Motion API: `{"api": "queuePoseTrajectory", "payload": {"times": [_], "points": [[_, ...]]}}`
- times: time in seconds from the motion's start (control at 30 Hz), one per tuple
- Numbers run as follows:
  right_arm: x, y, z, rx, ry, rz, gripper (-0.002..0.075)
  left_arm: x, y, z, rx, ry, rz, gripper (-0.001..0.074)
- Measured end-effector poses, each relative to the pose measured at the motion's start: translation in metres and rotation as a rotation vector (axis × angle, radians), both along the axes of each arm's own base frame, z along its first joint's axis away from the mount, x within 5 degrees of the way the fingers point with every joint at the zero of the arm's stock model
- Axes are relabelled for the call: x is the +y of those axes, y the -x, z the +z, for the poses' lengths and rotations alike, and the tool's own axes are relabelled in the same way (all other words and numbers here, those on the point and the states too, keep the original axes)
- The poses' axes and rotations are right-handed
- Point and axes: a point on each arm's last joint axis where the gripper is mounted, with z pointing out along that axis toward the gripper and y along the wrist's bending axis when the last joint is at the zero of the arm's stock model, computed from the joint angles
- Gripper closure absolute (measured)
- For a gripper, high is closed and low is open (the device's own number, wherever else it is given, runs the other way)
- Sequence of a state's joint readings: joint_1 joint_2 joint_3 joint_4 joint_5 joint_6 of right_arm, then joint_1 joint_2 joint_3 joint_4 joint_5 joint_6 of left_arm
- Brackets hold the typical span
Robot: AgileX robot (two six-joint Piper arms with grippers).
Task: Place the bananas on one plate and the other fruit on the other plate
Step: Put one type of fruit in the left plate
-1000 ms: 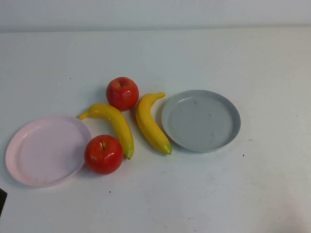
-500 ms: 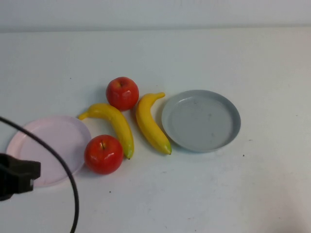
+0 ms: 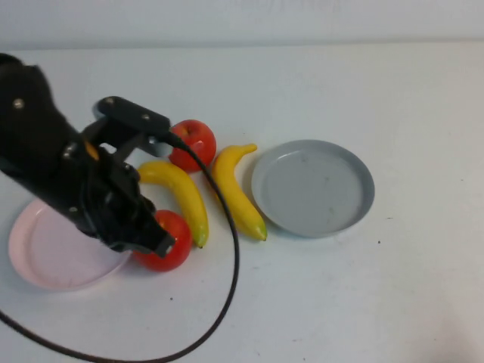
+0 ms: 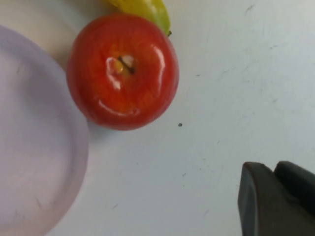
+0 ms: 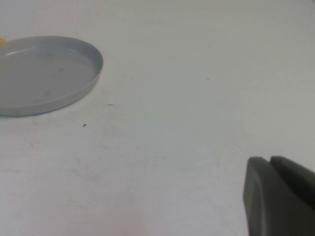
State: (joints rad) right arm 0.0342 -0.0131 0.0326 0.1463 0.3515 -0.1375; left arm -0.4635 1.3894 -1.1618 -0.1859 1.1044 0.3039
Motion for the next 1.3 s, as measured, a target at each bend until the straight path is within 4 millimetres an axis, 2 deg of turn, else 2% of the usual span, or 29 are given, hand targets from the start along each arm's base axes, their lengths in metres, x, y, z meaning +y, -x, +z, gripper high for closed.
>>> {"api": "queuePoseTrajectory", "payload": {"times": [0.07, 0.13, 0.2, 0.23, 0.3, 0.33, 0.4, 0.67, 0.9, 1.13, 1.3], "points": [[0.000, 0.000, 0.000, 0.000, 0.000, 0.000, 0.0744, -0.014, -0.006, -0.003, 0.014, -0.054, -0.053, 0.0678], [0.000, 0.000, 0.000, 0.000, 0.000, 0.000, 0.0744, -0.024, -0.012, -0.008, 0.039, -0.096, -0.086, 0.0576], [0.000, 0.000, 0.000, 0.000, 0.000, 0.000, 0.0744, -0.030, -0.019, -0.014, 0.062, -0.120, -0.099, 0.0458], [0.000, 0.000, 0.000, 0.000, 0.000, 0.000, 0.0744, -0.032, -0.022, -0.020, 0.076, -0.136, -0.105, 0.0320], [0.000, 0.000, 0.000, 0.000, 0.000, 0.000, 0.0744, -0.034, -0.028, -0.028, 0.084, -0.160, -0.107, 0.0192], [0.000, 0.000, 0.000, 0.000, 0.000, 0.000, 0.0744, -0.035, -0.031, -0.033, 0.086, -0.171, -0.106, 0.0139], [0.000, 0.000, 0.000, 0.000, 0.000, 0.000, 0.0744, -0.037, -0.038, -0.039, 0.062, -0.189, -0.107, 0.0087], [0.000, 0.000, 0.000, 0.000, 0.000, 0.000, 0.0744, -0.040, -0.053, -0.043, -0.070, -0.190, -0.108, 0.0067], [0.000, 0.000, 0.000, 0.000, 0.000, 0.000, 0.0744, -0.038, -0.058, -0.048, -0.085, -0.234, -0.121, 0.0066], [0.000, 0.000, 0.000, 0.000, 0.000, 0.000, 0.0744, -0.042, -0.065, -0.069, -0.035, -0.259, -0.124, 0.0066], [0.000, 0.000, 0.000, 0.000, 0.000, 0.000, 0.0744, -0.044, -0.069, -0.074, -0.050, -0.268, -0.127, 0.0066]]}}
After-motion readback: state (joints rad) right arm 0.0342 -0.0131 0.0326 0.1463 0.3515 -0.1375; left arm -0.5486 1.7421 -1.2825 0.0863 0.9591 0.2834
